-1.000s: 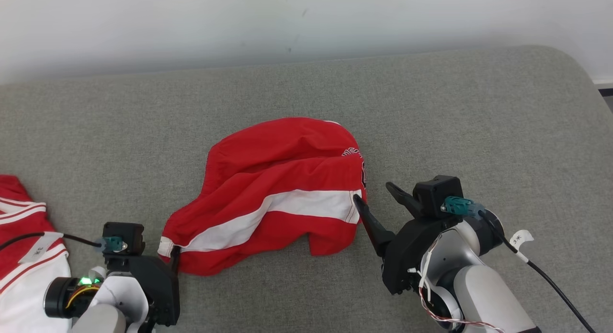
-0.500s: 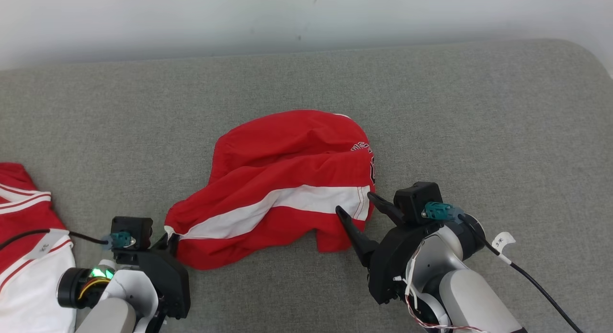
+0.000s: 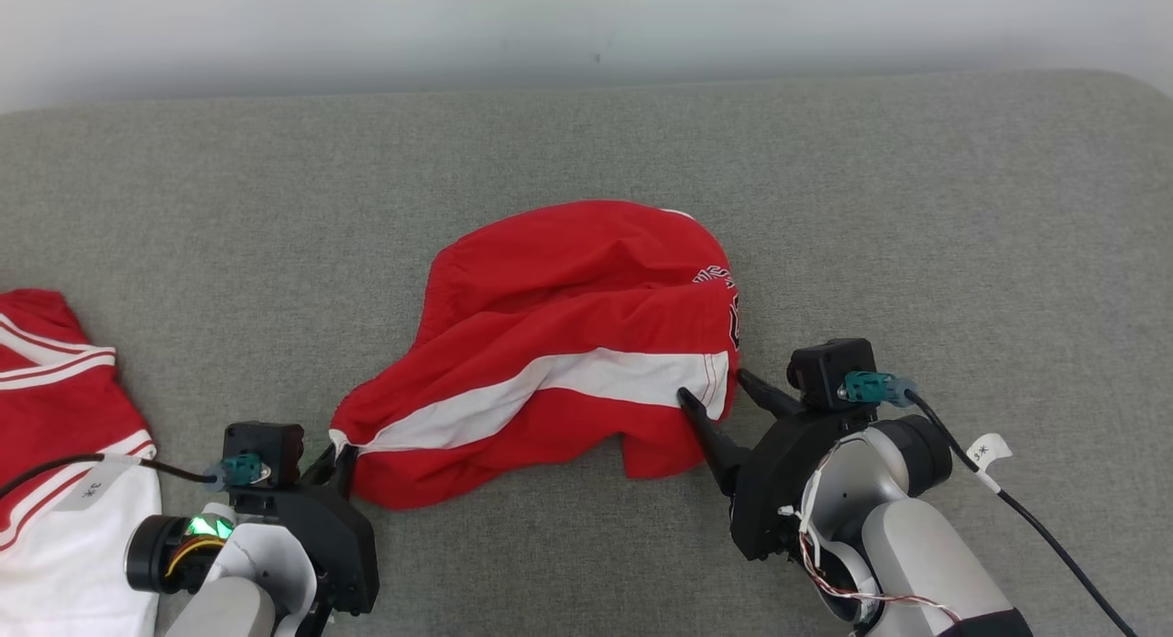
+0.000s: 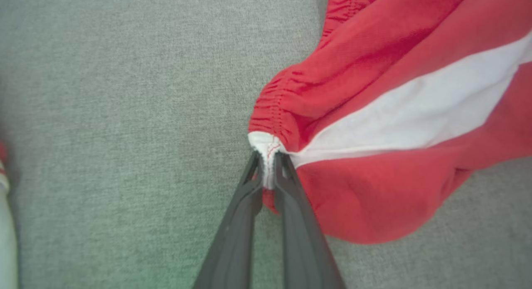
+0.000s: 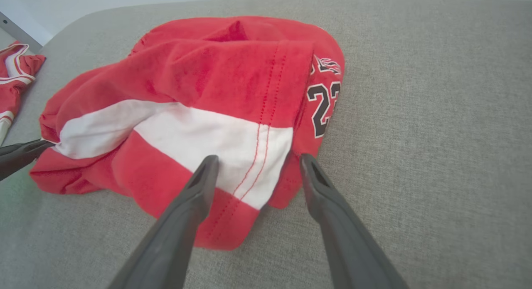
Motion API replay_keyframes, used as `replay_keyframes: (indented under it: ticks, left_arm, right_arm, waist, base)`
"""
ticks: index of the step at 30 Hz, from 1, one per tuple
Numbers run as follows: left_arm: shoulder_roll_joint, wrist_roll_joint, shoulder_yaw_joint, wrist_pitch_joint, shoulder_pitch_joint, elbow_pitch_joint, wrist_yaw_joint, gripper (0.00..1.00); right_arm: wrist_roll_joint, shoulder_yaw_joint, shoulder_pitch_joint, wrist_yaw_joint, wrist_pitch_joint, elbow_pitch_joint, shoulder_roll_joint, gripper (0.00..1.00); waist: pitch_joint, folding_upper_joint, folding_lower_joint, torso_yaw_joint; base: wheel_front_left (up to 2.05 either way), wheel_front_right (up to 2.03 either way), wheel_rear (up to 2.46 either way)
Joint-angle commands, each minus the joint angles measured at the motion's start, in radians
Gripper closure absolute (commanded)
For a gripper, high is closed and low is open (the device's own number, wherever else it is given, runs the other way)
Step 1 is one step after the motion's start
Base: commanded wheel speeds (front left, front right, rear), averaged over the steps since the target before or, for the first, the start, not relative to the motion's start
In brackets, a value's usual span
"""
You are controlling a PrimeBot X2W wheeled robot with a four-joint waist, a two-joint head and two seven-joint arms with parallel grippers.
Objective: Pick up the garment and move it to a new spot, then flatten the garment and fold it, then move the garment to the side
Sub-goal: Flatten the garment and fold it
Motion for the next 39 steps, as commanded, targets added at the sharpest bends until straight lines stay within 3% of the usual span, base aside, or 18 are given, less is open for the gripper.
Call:
replay_keyframes:
  ticks: [1, 5, 8, 9, 11, 13, 14, 22, 30, 35, 39]
  left_arm:
    - [-0.002, -0.011, -0.002, 0.0, -0.001, 0.004, -0.002, 1.0]
    - [-0.001, -0.013, -0.005, -0.002, -0.007, 0.008, -0.003, 1.0]
    - [0.003, -0.013, -0.006, -0.002, -0.005, 0.005, 0.0, 1.0]
    - [0.004, -0.013, -0.006, -0.003, -0.003, 0.004, 0.002, 1.0]
    - [0.007, -0.014, -0.007, -0.005, 0.002, 0.001, 0.005, 1.0]
    - [0.008, -0.012, -0.006, -0.009, 0.008, -0.002, 0.007, 1.0]
    - [0.008, -0.014, -0.006, -0.01, 0.011, -0.003, 0.009, 1.0]
    - [-0.012, -0.047, 0.032, -0.089, 0.03, -0.038, 0.021, 1.0]
    - [-0.088, -0.195, 0.16, -0.269, 0.039, -0.186, -0.023, 1.0]
    - [-0.119, -0.284, 0.22, -0.263, -0.05, -0.263, -0.037, 1.0]
    - [-0.139, -0.36, 0.263, -0.229, -0.202, -0.275, -0.044, 1.0]
  right_arm:
    - [0.013, 0.002, -0.007, 0.003, -0.007, 0.007, -0.001, 0.02]
    - [0.037, 0.015, -0.025, 0.003, -0.023, 0.048, -0.001, 0.07]
    - [0.046, 0.027, -0.036, 0.003, -0.037, 0.065, -0.001, 0.23]
    - [0.046, 0.028, -0.037, 0.003, -0.04, 0.071, -0.001, 0.46]
    - [0.04, 0.031, -0.033, 0.003, -0.044, 0.078, -0.001, 0.59]
    - [0.036, 0.032, -0.03, 0.003, -0.048, 0.079, -0.001, 0.83]
    - [0.032, 0.029, -0.026, 0.003, -0.05, 0.079, -0.001, 1.0]
    - [0.034, -0.004, -0.006, 0.003, -0.081, 0.037, -0.001, 1.0]
    - [0.036, -0.074, -0.016, 0.003, -0.117, -0.116, -0.001, 1.0]
    - [0.057, -0.044, -0.145, 0.003, -0.107, -0.19, -0.028, 1.0]
    - [0.153, 0.0, -0.341, 0.003, -0.128, -0.152, -0.077, 1.0]
  waist:
    - [0.004, -0.0001, 0.0, 0.005]
    - [0.008, -0.0001, 0.0, 0.01]
    - [0.008, -0.0001, 0.0, 0.012]
    - [0.007, -0.0001, 0.0, 0.012]
    - [0.004, -0.0001, 0.0, 0.011]
    - [-0.001, -0.0001, 0.0, 0.009]
    - [-0.005, -0.0001, 0.0, 0.008]
    - [-0.033, -0.0001, 0.0, -0.005]
    - [-0.025, -0.0001, 0.0, -0.023]
    - [0.043, -0.0001, 0.0, -0.045]
    - [0.137, -0.0001, 0.0, -0.067]
  base:
    - [0.0, 0.0, 0.0]
    - [0.0, 0.0, 0.0]
    - [0.0, 0.0, 0.0]
    - [0.0, 0.0, 0.0]
    - [0.0, 0.0, 0.0]
    - [0.0, 0.0, 0.0]
    - [0.0, 0.0, 0.0]
    - [0.0, 0.0, 0.0]
    - [0.0, 0.0, 0.0]
    - [0.0, 0.0, 0.0]
    - [0.0, 0.0, 0.0]
